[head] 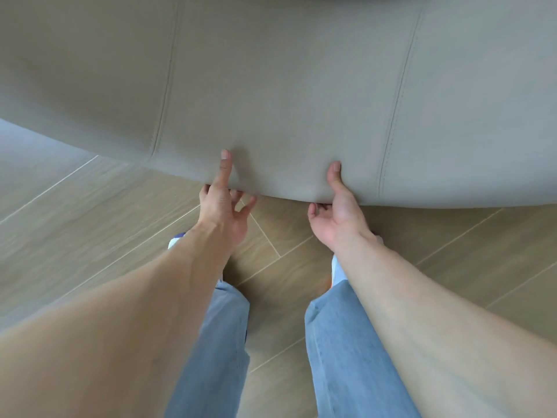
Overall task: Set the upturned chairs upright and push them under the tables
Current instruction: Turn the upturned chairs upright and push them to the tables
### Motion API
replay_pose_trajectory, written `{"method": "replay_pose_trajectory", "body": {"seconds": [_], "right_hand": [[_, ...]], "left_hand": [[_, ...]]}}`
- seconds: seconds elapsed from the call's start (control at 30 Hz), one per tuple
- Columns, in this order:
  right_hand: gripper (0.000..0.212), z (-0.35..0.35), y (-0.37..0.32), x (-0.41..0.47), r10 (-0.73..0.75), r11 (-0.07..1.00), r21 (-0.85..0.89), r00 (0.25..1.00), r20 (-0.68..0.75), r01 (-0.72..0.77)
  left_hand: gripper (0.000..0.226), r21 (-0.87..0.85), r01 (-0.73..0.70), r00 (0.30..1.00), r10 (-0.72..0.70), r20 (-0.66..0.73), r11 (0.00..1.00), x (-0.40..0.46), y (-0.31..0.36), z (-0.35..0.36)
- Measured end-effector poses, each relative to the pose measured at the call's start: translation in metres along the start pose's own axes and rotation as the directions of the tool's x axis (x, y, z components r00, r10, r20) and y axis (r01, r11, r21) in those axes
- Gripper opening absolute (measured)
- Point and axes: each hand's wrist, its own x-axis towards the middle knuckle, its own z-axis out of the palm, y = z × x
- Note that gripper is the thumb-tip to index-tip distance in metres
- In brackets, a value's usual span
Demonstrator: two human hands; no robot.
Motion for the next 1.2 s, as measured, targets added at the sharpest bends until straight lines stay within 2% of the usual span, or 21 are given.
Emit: {"method": "replay_pose_trajectory", "body": {"seconds": [0.2, 0.33, 0.4, 0.53, 0.7, 0.87, 1.0, 1.07, 1.1, 1.13, 1.17, 1.2], "right_hand": [[0.069, -0.026, 0.014, -0.096, 0.04, 0.999, 0.01, 0.992, -0.117, -0.04], [0.065, -0.041, -0.005, -0.172, 0.012, 0.999, -0.037, 0.976, -0.217, -0.02], [0.062, -0.044, -0.021, -0.209, -0.01, 0.996, -0.088, 0.971, -0.239, -0.012], [0.048, -0.035, -0.066, -0.289, -0.029, 0.98, -0.198, 0.965, -0.26, -0.024], [0.062, -0.001, -0.129, -0.363, -0.04, 0.967, -0.254, 0.964, -0.261, -0.029], [0.076, 0.048, -0.185, -0.403, -0.117, 0.94, -0.341, 0.964, -0.241, 0.029], [0.061, 0.075, -0.223, -0.427, -0.144, 0.933, -0.351, 0.972, -0.185, 0.072], [0.061, 0.081, -0.23, -0.436, -0.228, 0.906, -0.404, 0.951, -0.21, 0.128], [0.064, 0.083, -0.228, -0.441, -0.351, 0.85, -0.493, 0.898, -0.264, 0.187], [0.065, 0.085, -0.224, -0.447, -0.555, 0.724, -0.626, 0.784, -0.277, 0.291], [0.061, 0.089, -0.22, -0.455, -0.796, 0.485, -0.754, 0.581, -0.171, 0.442], [0.055, 0.095, -0.218, -0.462, -0.946, 0.159, -0.802, 0.321, 0.042, 0.576]], "left_hand": [[0.079, 0.016, 0.006, 0.995, -0.004, -0.097, 1.0, -0.079, 0.017, -0.032], [0.067, 0.032, 0.033, 0.991, -0.028, -0.132, 0.999, -0.154, 0.03, -0.036], [0.07, 0.07, 0.047, 0.984, -0.034, -0.175, 0.996, -0.194, 0.038, -0.03], [0.07, 0.119, 0.058, 0.962, -0.024, -0.271, 0.991, -0.274, 0.062, -0.001], [0.087, 0.134, 0.073, 0.931, -0.019, -0.364, 0.988, -0.345, 0.104, 0.052], [0.102, 0.138, 0.056, 0.927, -0.001, -0.375, 0.989, -0.385, 0.158, 0.112], [0.1, 0.173, 0.04, 0.935, 0.024, -0.355, 0.984, -0.403, 0.187, 0.145], [0.098, 0.199, 0.035, 0.942, 0.035, -0.335, 0.979, -0.41, 0.196, 0.157], [0.097, 0.2, 0.031, 0.945, 0.036, -0.324, 0.979, -0.412, 0.201, 0.162], [0.094, 0.193, 0.029, 0.949, 0.034, -0.313, 0.981, -0.413, 0.204, 0.166], [0.091, 0.185, 0.026, 0.953, 0.032, -0.3, 0.982, -0.414, 0.208, 0.172], [0.088, 0.186, 0.02, 0.957, 0.035, -0.288, 0.982, -0.415, 0.213, 0.178]]}}
